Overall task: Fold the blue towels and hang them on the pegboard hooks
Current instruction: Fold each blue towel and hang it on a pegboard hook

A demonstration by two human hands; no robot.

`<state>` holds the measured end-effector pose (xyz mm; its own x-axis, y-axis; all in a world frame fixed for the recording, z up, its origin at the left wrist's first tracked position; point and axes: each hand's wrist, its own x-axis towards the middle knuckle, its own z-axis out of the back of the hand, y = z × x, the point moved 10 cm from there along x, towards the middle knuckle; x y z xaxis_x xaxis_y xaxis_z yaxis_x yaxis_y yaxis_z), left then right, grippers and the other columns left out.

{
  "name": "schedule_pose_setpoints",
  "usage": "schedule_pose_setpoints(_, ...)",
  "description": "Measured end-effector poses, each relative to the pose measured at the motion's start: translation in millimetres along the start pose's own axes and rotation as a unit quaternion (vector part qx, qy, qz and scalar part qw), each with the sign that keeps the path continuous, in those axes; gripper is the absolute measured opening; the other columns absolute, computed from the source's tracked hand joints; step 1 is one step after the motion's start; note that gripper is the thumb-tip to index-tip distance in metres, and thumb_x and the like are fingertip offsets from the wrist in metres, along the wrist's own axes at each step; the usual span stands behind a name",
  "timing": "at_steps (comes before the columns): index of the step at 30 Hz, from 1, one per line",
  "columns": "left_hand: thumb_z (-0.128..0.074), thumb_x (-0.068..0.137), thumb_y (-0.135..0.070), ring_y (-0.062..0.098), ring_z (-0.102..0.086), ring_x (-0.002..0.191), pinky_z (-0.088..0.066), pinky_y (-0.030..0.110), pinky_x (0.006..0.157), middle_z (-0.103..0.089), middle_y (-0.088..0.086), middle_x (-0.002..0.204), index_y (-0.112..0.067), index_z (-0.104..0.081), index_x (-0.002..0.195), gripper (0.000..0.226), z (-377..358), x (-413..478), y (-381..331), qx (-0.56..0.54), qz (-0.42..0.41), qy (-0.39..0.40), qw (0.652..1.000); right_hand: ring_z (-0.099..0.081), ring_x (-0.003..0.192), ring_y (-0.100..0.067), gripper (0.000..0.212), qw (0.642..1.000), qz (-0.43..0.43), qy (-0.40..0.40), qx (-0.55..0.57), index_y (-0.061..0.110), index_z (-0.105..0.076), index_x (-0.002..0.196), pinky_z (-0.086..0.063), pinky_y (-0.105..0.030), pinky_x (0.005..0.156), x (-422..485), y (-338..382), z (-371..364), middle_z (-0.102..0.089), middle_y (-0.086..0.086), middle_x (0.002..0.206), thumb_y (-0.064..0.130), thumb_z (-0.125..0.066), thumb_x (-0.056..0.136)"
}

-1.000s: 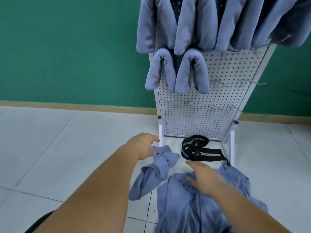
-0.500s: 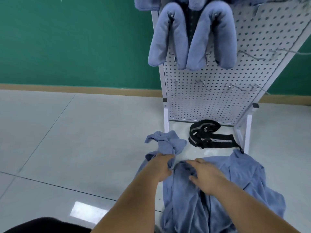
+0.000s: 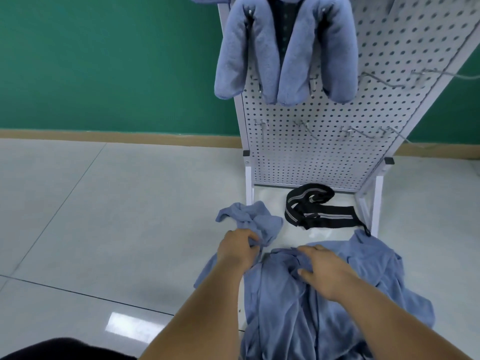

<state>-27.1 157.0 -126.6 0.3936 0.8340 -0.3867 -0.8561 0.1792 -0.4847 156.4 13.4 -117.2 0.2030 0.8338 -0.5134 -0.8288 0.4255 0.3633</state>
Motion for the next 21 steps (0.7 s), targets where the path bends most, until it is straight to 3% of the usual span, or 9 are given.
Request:
schedule_pose_setpoints(3, -0.067, 0.092, -0.021, 0.02, -0.069, 0.093, -0.06, 0.036, 0.083, -0.075, -0.002, 0.101, -0.033, -0.076, 0.103, 0.019, 28, -12, -15, -0.029, -0.014, -0.004, 0.999, -0.053, 0.135, -0.022, 0.059, 0.999, 0.014, -0.033, 0.006, 0.034, -0.039, 0.157, -0.049, -0.036, 0.105, -2, 17, 18, -0.052, 0.001, 0.148, 0.042, -0.059, 0.102)
schedule_pose_setpoints(5, -0.068, 0.089, -0.015, 0.02, -0.069, 0.093, -0.06, 0.033, 0.083, -0.073, -0.002, 0.101, -0.037, -0.072, 0.098, 0.023, 44, -20, -27, -0.061, -0.026, 0.015, 0.998, -0.057, 0.13, -0.021, 0.057, 0.997, 0.021, -0.063, 0.03, 0.036, -0.043, 0.154, -0.05, -0.034, 0.102, -9, 28, 33, -0.057, 0.003, 0.142, 0.04, -0.061, 0.101)
schedule_pose_setpoints(7, -0.067, 0.086, -0.009, 0.013, -0.064, 0.08, -0.051, 0.02, 0.071, -0.066, -0.008, 0.088, -0.036, -0.069, 0.095, 0.029, 64, -31, -44, -0.07, -0.047, 0.02, 0.996, -0.062, 0.121, -0.02, 0.055, 0.994, 0.025, -0.084, 0.064, 0.036, -0.046, 0.152, -0.051, -0.033, 0.098, -17, 36, 46, -0.063, 0.004, 0.136, 0.039, -0.063, 0.1)
schedule_pose_setpoints(10, -0.067, 0.086, -0.011, 0.007, -0.055, 0.061, -0.045, 0.019, 0.059, -0.06, -0.011, 0.067, -0.029, -0.071, 0.1, 0.023, 97, -49, -75, -0.08, -0.082, 0.018, 0.993, -0.066, 0.111, -0.016, 0.057, 0.987, 0.039, -0.105, 0.117, 0.037, -0.049, 0.15, -0.051, -0.03, 0.095, -33, 45, 69, -0.066, 0.007, 0.132, 0.036, -0.067, 0.096)
schedule_pose_setpoints(14, -0.071, 0.085, -0.019, 0.014, -0.062, 0.066, -0.056, 0.029, 0.066, -0.069, 0.0, 0.095, -0.037, -0.065, 0.103, 0.026, 136, -78, -121, -0.094, -0.132, 0.027, 0.986, -0.068, 0.097, -0.011, 0.055, 0.967, 0.081, -0.14, 0.197, 0.041, -0.057, 0.144, -0.052, -0.03, 0.096, -60, 61, 116, -0.068, 0.008, 0.122, 0.031, -0.073, 0.093)
schedule_pose_setpoints(16, -0.072, 0.086, -0.017, 0.017, -0.061, 0.066, -0.056, 0.031, 0.065, -0.069, 0.001, 0.103, -0.036, -0.063, 0.105, 0.028, 156, -95, -147, -0.101, -0.172, 0.026, 0.98, -0.069, 0.096, -0.012, 0.055, 0.954, 0.12, -0.15, 0.232, 0.046, -0.057, 0.142, -0.054, -0.031, 0.094, -75, 77, 145, -0.068, 0.009, 0.122, 0.027, -0.073, 0.093)
schedule_pose_setpoints(18, -0.074, 0.087, -0.01, 0.02, -0.058, 0.064, -0.054, 0.033, 0.066, -0.068, -0.001, 0.096, -0.029, -0.061, 0.108, 0.031, 173, -114, -174, -0.12, -0.211, 0.036, 0.97, -0.07, 0.1, -0.009, 0.053, 0.941, 0.16, -0.169, 0.248, 0.051, -0.058, 0.138, -0.056, -0.034, 0.095, -94, 93, 176, -0.068, 0.013, 0.123, 0.027, -0.072, 0.093)
schedule_pose_setpoints(21, -0.077, 0.088, -0.003, 0.021, -0.056, 0.065, -0.053, 0.037, 0.068, -0.067, -0.002, 0.085, -0.019, -0.056, 0.109, 0.033, 196, -142, -207, -0.14, -0.26, 0.044, 0.955, -0.068, 0.11, 0.0, 0.045, 0.929, 0.209, -0.18, 0.247, 0.043, -0.066, 0.131, -0.052, -0.027, 0.102, -127, 112, 217, -0.071, 0.019, 0.123, 0.02, -0.073, 0.094)
